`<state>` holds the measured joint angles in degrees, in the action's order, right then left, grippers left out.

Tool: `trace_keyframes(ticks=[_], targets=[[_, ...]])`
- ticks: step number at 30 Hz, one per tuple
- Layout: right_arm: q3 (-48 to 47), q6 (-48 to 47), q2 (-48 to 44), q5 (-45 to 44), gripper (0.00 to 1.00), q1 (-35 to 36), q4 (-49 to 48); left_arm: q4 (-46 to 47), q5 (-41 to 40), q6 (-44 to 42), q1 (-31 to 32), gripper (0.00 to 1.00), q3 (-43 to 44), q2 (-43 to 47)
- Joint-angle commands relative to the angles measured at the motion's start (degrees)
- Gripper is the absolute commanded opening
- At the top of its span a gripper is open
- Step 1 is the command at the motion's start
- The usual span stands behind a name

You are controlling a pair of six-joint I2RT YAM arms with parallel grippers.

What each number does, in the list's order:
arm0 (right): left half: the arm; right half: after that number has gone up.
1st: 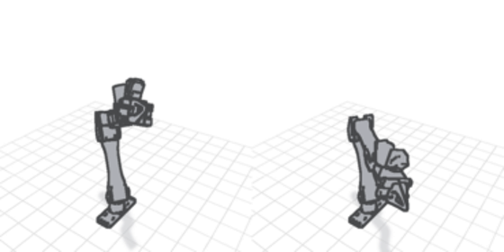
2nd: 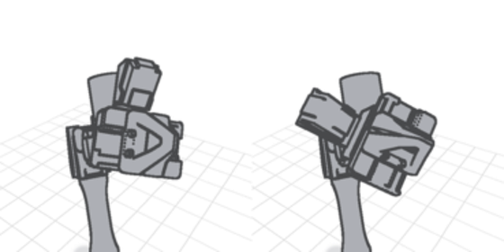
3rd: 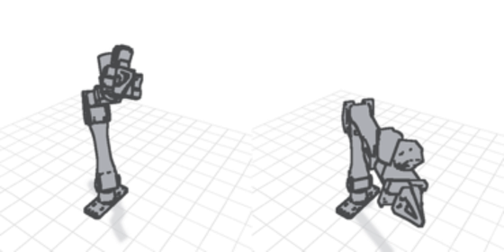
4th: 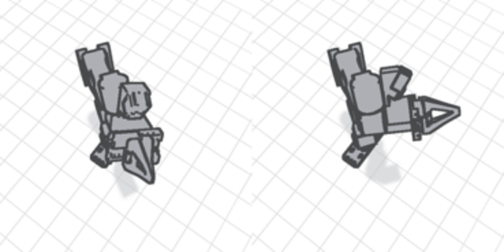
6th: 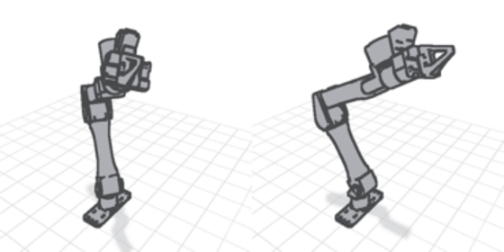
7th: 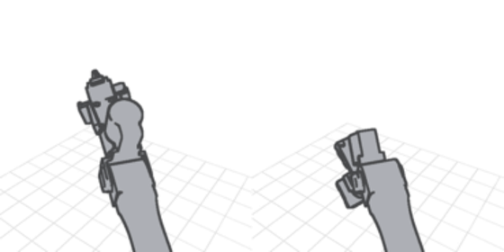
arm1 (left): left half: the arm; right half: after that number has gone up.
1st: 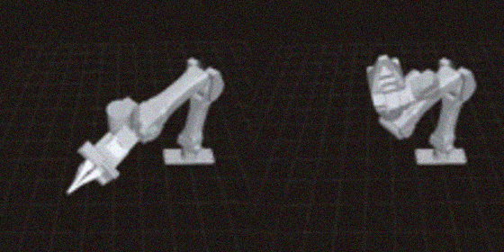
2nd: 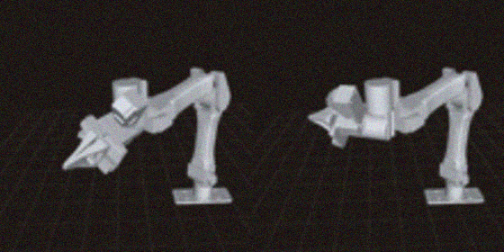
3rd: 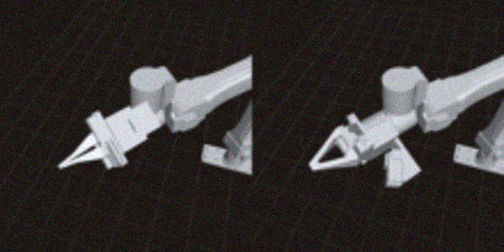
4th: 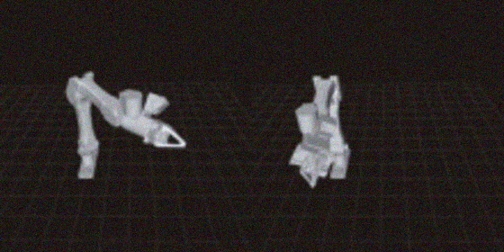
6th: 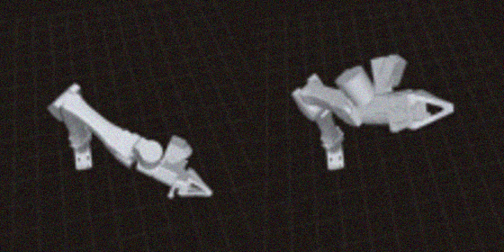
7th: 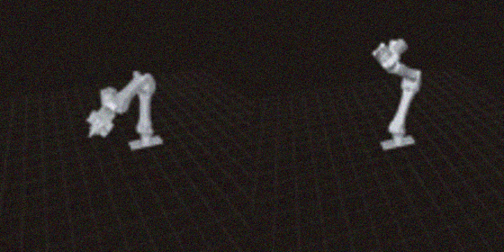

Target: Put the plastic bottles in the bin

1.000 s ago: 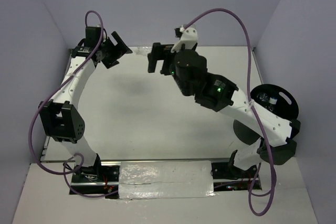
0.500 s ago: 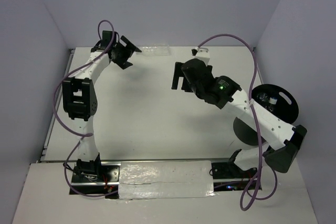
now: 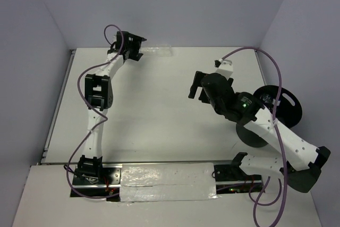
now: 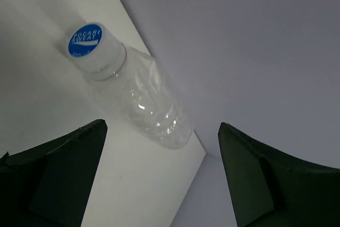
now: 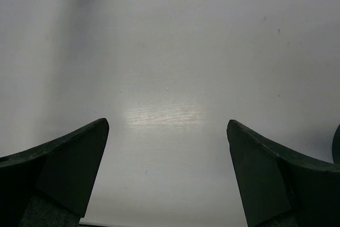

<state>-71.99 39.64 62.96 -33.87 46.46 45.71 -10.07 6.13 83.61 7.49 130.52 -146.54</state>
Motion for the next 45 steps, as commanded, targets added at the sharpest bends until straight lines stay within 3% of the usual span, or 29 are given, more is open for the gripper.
trace_keyframes(ticks=[1, 11, 18, 23, 33, 36, 40, 45], targets=[[0.4, 0.7, -1.7, -3.0, 1.0, -0.3, 0.0, 4.8, -2.7, 5.3, 1.1, 0.99, 5.9, -5.1], [1.4, 0.9, 0.7, 0.1, 1.0, -0.7, -0.2, 8.4, -8.5, 10.0, 3.1, 0.99, 9.0, -11.0], [0.8, -0.3, 2.0, -0.5, 1.0, -1.0, 0.0, 7.9, -9.9, 11.5, 3.6, 0.99, 11.3, -13.5], [0.8, -0.9, 2.7, -0.3, 1.0, -1.7, -0.5, 7.4, -11.0, 10.7, 3.9, 0.93, 11.2, -13.9], [0.9, -1.3, 3.2, -0.1, 1.0, -2.3, -0.9, 8.7, -9.7, 12.0, 4.1, 0.93, 12.7, -16.4], [0.8, -1.3, 3.6, -0.1, 1.0, -2.6, -0.8, 8.4, -9.6, 11.5, 4.0, 0.86, 12.7, -16.5], [0.6, -1.4, 3.8, -0.2, 1.0, -2.9, -1.2, 8.7, -9.0, 10.3, 4.1, 0.67, 10.9, -15.4], [0.5, -1.3, 3.7, -0.6, 1.0, -2.9, -0.9, 9.5, -9.2, 6.9, 4.1, 0.59, 5.7, -10.5]])
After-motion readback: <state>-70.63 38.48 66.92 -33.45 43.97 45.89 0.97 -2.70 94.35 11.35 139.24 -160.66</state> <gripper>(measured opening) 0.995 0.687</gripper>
